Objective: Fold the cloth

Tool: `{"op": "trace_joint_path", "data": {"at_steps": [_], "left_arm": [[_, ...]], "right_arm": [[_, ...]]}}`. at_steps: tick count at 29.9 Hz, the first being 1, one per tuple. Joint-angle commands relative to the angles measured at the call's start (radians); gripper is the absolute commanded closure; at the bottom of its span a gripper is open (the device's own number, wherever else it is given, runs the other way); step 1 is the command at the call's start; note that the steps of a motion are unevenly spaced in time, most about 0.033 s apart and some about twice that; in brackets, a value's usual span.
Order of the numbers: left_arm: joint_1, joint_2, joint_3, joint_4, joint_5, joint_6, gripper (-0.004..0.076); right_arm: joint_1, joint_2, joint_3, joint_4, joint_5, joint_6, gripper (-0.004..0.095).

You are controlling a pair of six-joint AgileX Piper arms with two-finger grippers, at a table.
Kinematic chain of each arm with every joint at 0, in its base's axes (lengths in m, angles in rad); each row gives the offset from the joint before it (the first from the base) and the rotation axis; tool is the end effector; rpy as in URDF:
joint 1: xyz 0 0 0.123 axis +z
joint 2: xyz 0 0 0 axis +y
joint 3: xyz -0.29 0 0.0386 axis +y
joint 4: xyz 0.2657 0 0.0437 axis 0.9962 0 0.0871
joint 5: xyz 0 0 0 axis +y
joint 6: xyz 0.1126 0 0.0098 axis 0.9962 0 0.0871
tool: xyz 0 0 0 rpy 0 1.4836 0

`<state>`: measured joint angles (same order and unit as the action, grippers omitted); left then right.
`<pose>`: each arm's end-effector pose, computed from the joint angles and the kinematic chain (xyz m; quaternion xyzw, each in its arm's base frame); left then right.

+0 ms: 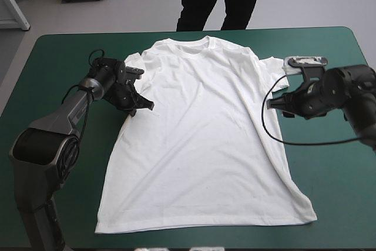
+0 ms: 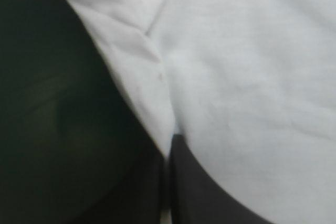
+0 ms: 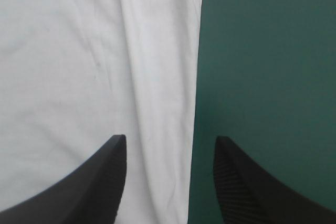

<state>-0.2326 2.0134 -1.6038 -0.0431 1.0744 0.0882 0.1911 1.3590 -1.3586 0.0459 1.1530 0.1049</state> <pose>0.4269 -0.1055 0.1916 0.1506 0.9846 -0.0260 0.0852 0.2908 0.0611 0.3594 -0.0379 0.9674 0.0592 0.2435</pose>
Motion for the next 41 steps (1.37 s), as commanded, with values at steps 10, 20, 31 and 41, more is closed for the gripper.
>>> {"op": "trace_joint_path", "data": {"at_steps": [10,20,31,41], "left_arm": [[-0.015,-0.016,-0.004,-0.067,0.012,-0.009,0.0731],[-0.015,-0.016,-0.004,-0.099,0.019,0.000,0.0733],[-0.015,-0.016,-0.005,-0.104,0.012,0.000,0.0733],[-0.015,-0.016,-0.005,-0.113,0.018,0.000,0.0733]], "right_arm": [[-0.003,0.390,-0.417,-0.021,0.042,-0.011,0.0344],[-0.044,0.546,-0.426,0.013,-0.004,-0.011,0.0344],[-0.072,0.639,-0.426,0.064,-0.053,-0.024,0.0345],[-0.072,0.713,-0.423,0.101,-0.052,-0.027,0.0463]]}}
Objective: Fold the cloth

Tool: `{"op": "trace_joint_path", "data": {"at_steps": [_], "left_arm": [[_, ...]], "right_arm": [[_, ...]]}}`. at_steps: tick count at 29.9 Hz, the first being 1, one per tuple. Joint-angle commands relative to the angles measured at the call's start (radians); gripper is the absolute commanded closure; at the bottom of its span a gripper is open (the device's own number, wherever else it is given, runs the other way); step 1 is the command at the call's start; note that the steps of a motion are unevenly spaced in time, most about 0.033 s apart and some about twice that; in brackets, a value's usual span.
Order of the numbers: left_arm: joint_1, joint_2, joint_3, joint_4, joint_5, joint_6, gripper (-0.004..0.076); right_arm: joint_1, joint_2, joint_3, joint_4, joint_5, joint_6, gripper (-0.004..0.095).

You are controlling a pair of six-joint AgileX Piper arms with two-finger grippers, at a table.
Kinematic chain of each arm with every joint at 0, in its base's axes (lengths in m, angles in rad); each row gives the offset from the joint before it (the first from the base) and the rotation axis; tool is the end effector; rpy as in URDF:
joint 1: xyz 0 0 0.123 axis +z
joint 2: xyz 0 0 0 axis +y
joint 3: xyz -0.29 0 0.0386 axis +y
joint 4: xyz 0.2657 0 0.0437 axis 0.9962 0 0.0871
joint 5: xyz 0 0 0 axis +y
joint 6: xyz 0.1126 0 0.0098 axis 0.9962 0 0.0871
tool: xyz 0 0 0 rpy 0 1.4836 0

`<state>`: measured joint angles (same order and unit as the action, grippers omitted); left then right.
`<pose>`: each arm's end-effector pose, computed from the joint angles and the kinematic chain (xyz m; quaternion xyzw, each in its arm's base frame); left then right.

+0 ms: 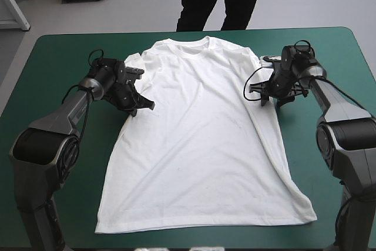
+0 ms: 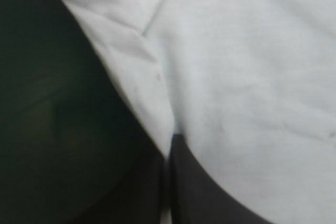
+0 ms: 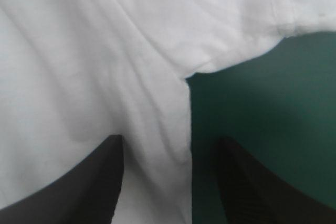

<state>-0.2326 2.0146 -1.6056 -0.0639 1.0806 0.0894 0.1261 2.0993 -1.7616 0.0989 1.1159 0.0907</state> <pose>0.4262 -0.1075 0.1915 0.1472 0.9851 -0.0353 0.0817 0.4628 0.0688 0.1970 -0.0005 0.9937 0.0571 0.0963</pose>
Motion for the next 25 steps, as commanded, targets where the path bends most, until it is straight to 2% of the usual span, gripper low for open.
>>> {"op": "trace_joint_path", "data": {"at_steps": [1,3,6,7,15,25], "left_arm": [[-0.015,-0.017,-0.003,-0.098,0.013,-0.001,0.0733],[-0.015,-0.017,-0.003,-0.110,0.014,-0.001,0.0733],[-0.015,-0.017,-0.009,-0.133,0.016,-0.001,0.0733],[-0.015,-0.017,-0.009,-0.136,0.019,-0.001,0.0733],[-0.015,-0.059,-0.024,-0.121,0.032,-0.003,0.0733],[-0.015,-0.205,-0.157,-0.044,0.061,-0.003,0.0733]], "right_arm": [[-0.005,-0.026,-0.020,0.057,-0.010,-0.018,0.0497],[-0.005,-0.019,-0.020,0.076,0.012,-0.045,0.0604],[-0.005,-0.017,-0.020,0.086,0.038,-0.070,0.0879],[-0.005,-0.017,-0.020,0.090,0.038,-0.078,0.0926],[-0.005,-0.046,-0.020,0.090,0.059,-0.085,0.0925],[-0.007,-0.282,-0.024,0.045,0.027,-0.091,0.0925]]}}
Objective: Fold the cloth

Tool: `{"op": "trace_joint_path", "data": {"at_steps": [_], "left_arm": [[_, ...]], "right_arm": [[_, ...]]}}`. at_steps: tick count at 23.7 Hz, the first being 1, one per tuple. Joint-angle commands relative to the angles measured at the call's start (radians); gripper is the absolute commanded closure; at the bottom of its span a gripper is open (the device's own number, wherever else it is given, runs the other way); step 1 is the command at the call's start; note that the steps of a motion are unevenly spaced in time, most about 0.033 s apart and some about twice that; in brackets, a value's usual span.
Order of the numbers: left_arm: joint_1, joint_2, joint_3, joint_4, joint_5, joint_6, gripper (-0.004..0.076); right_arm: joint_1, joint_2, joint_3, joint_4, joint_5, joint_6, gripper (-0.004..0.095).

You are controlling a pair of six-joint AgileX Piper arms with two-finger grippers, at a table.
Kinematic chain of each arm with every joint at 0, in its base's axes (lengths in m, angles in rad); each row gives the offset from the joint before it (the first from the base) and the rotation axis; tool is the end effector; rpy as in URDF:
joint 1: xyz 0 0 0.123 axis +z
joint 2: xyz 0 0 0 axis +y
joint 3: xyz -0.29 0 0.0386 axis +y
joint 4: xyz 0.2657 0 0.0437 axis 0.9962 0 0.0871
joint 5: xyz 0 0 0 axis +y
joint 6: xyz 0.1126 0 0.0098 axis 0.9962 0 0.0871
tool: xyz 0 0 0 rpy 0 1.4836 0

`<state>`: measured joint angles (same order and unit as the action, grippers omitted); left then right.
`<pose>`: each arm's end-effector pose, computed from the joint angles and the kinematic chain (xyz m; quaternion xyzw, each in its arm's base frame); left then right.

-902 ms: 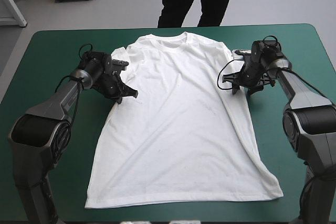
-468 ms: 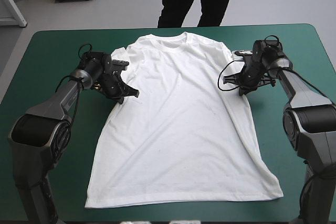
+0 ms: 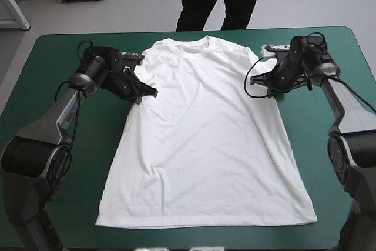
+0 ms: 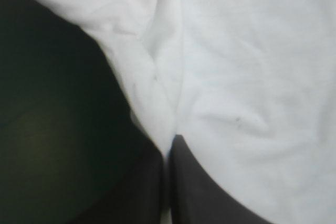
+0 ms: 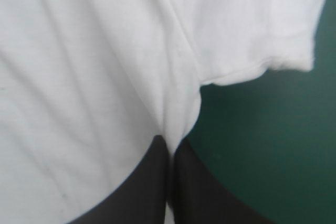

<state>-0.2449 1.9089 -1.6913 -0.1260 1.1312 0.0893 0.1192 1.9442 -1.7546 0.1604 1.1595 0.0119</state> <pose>0.4198 -0.1182 0.2622 0.1466 0.9753 -0.0722 0.1485 0.4402 0.0694 0.2654 -0.0325 0.9846 0.0874 0.1479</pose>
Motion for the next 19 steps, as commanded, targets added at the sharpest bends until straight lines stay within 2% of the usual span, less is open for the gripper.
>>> {"op": "trace_joint_path", "data": {"at_steps": [1,6,19], "left_arm": [[-0.003,-0.112,-0.090,0.038,0.022,-0.003,0.0733],[-0.003,-0.182,-0.228,0.104,0.104,-0.003,0.0733],[-0.003,-0.387,-0.468,0.116,0.059,-0.013,0.0733]], "right_arm": [[0.000,-0.153,-0.036,-0.028,-0.017,-0.012,0.0925],[0.000,-0.276,-0.100,-0.028,-0.017,-0.012,0.0925],[0.000,-0.450,-0.340,-0.028,-0.010,-0.012,0.0925]]}}
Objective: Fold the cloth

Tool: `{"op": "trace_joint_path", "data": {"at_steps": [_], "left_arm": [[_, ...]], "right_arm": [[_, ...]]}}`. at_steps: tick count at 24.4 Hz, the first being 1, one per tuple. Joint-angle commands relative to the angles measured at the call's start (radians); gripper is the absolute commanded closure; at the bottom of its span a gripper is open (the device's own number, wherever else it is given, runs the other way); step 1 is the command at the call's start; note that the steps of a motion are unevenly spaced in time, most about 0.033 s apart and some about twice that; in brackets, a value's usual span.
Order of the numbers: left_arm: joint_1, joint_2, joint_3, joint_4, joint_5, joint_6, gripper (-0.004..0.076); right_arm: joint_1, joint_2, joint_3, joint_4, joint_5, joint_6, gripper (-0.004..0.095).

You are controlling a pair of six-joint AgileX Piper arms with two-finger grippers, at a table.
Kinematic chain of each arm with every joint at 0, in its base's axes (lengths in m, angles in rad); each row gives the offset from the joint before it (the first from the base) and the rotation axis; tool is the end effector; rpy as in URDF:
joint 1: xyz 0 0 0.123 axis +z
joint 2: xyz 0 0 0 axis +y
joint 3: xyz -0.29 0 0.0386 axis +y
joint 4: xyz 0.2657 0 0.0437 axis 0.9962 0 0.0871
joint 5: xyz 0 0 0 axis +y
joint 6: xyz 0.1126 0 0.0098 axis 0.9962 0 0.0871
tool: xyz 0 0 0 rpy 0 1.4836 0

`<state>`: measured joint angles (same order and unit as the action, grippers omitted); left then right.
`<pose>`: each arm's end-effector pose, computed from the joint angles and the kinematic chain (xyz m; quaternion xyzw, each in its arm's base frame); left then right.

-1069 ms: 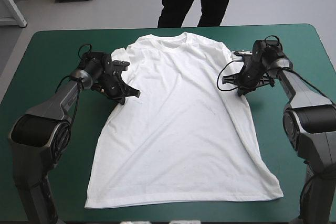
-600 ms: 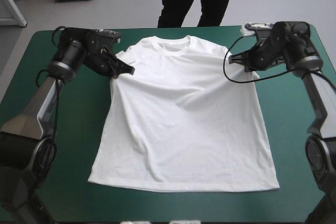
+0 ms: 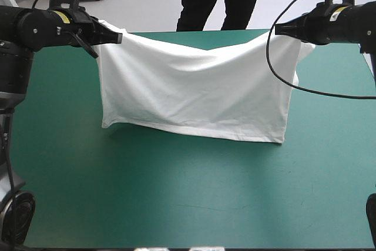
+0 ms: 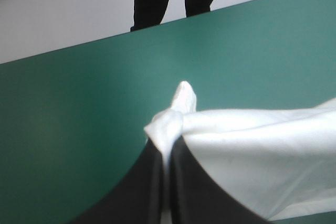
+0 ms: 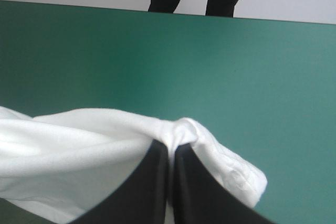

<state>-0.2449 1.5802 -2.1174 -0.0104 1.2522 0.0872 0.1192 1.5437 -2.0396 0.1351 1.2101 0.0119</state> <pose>0.3283 -0.0832 0.5197 0.1480 0.8785 -0.0409 0.4524 0.3305 0.0539 0.5133 -0.0551 0.8870 0.0966 0.4482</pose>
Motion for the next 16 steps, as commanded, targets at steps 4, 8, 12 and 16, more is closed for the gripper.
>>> {"op": "trace_joint_path", "data": {"at_steps": [4,8,12,16], "left_arm": [[-0.003,-0.078,-0.044,0.001,-0.111,-0.011,0.0733],[-0.003,-0.060,-0.044,0.010,-0.201,-0.011,0.0733],[-0.003,-0.008,-0.044,0.035,-0.448,-0.011,0.0733],[-0.003,0.055,-0.044,0.090,-0.605,-0.011,0.0733]], "right_arm": [[0.000,-0.056,-0.078,-0.005,-0.103,-0.012,0.0925],[0.000,-0.047,-0.078,-0.049,-0.201,-0.012,0.0925],[0.000,0.010,-0.078,-0.135,-0.379,-0.012,0.0925],[-0.002,0.078,-0.078,-0.162,-0.489,-0.006,0.0925]]}}
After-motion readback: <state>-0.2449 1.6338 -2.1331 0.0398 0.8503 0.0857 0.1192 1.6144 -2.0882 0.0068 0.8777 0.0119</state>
